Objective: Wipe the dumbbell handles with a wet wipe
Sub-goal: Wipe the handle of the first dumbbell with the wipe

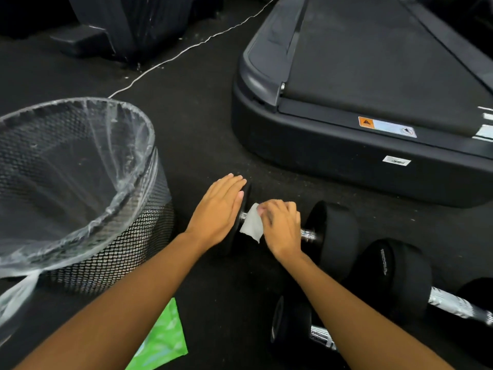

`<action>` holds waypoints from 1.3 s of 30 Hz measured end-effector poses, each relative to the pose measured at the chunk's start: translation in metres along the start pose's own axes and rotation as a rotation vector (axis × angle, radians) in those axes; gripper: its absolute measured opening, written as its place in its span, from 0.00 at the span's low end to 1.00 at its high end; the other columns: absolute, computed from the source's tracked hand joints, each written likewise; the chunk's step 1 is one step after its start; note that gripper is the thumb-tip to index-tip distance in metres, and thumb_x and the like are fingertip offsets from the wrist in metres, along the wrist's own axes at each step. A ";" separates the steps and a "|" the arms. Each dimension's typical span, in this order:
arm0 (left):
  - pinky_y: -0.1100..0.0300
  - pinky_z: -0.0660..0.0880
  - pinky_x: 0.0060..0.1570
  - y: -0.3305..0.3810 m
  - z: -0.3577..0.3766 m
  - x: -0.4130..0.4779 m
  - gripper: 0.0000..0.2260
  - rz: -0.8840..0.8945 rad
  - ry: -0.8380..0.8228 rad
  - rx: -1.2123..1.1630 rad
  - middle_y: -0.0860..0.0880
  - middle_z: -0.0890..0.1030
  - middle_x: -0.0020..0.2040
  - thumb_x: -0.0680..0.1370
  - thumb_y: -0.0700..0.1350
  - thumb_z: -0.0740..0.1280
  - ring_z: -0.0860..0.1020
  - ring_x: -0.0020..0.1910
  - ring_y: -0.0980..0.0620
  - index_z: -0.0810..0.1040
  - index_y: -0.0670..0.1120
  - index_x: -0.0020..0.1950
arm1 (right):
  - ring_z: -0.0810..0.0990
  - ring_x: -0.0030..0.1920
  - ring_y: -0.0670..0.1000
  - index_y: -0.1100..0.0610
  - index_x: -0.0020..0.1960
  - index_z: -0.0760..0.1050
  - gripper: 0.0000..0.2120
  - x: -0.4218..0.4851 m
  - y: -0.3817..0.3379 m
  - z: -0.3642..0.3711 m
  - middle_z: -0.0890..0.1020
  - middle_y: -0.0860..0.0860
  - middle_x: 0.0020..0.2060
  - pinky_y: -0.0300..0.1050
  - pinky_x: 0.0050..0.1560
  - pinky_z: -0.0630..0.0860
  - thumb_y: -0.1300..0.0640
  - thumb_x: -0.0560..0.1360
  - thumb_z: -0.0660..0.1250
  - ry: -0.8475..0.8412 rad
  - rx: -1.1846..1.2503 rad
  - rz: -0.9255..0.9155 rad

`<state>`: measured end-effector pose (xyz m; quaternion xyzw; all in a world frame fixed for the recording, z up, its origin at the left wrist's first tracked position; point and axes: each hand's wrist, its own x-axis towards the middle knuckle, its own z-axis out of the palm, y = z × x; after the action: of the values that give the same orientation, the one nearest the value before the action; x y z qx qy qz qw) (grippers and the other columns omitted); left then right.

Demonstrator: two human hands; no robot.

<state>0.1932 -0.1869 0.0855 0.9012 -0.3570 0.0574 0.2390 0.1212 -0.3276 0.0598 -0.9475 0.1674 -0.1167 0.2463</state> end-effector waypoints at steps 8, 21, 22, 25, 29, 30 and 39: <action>0.63 0.51 0.69 0.003 0.000 -0.002 0.21 -0.019 0.055 -0.018 0.47 0.71 0.69 0.81 0.50 0.47 0.62 0.71 0.53 0.68 0.44 0.70 | 0.68 0.65 0.51 0.53 0.68 0.70 0.19 -0.009 -0.002 -0.001 0.77 0.49 0.60 0.50 0.73 0.42 0.49 0.79 0.58 -0.119 -0.217 -0.245; 0.62 0.52 0.69 0.002 -0.001 -0.001 0.24 -0.013 0.065 -0.011 0.46 0.72 0.68 0.79 0.51 0.45 0.64 0.70 0.51 0.69 0.43 0.69 | 0.68 0.63 0.52 0.58 0.64 0.68 0.16 0.004 -0.007 -0.004 0.74 0.54 0.60 0.45 0.70 0.56 0.55 0.78 0.62 -0.329 -0.133 -0.228; 0.62 0.52 0.69 0.003 -0.002 -0.002 0.24 -0.012 0.066 -0.013 0.46 0.72 0.68 0.79 0.51 0.45 0.64 0.71 0.51 0.69 0.43 0.69 | 0.69 0.62 0.52 0.58 0.64 0.68 0.16 0.001 -0.005 -0.005 0.74 0.54 0.59 0.44 0.69 0.56 0.56 0.77 0.63 -0.310 -0.156 -0.247; 0.63 0.51 0.69 0.003 -0.002 -0.003 0.24 -0.010 0.066 -0.010 0.47 0.72 0.68 0.80 0.51 0.45 0.64 0.71 0.52 0.69 0.43 0.69 | 0.68 0.64 0.51 0.56 0.66 0.67 0.17 -0.005 0.002 -0.010 0.74 0.52 0.61 0.44 0.71 0.53 0.53 0.79 0.60 -0.257 -0.208 -0.216; 0.62 0.53 0.69 0.004 -0.001 -0.003 0.23 -0.003 0.081 -0.009 0.46 0.73 0.67 0.80 0.50 0.46 0.65 0.70 0.51 0.70 0.42 0.68 | 0.65 0.65 0.51 0.55 0.68 0.68 0.19 -0.002 0.006 -0.011 0.73 0.50 0.64 0.49 0.72 0.51 0.49 0.81 0.50 -0.257 -0.293 -0.136; 0.61 0.54 0.69 0.004 -0.001 -0.002 0.23 -0.004 0.084 -0.013 0.46 0.73 0.67 0.80 0.50 0.46 0.66 0.70 0.51 0.70 0.42 0.68 | 0.66 0.65 0.52 0.55 0.68 0.68 0.19 0.000 0.003 -0.010 0.73 0.51 0.64 0.49 0.72 0.52 0.50 0.81 0.50 -0.274 -0.309 -0.134; 0.62 0.54 0.69 0.003 0.000 -0.001 0.23 -0.010 0.094 -0.019 0.46 0.73 0.67 0.80 0.50 0.46 0.66 0.70 0.51 0.71 0.42 0.68 | 0.68 0.64 0.52 0.55 0.67 0.66 0.15 0.001 -0.002 -0.010 0.76 0.52 0.59 0.48 0.74 0.44 0.57 0.81 0.54 -0.298 -0.166 -0.158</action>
<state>0.1907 -0.1882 0.0861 0.8970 -0.3414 0.0952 0.2644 0.1201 -0.3306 0.0694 -0.9815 0.0633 0.0202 0.1793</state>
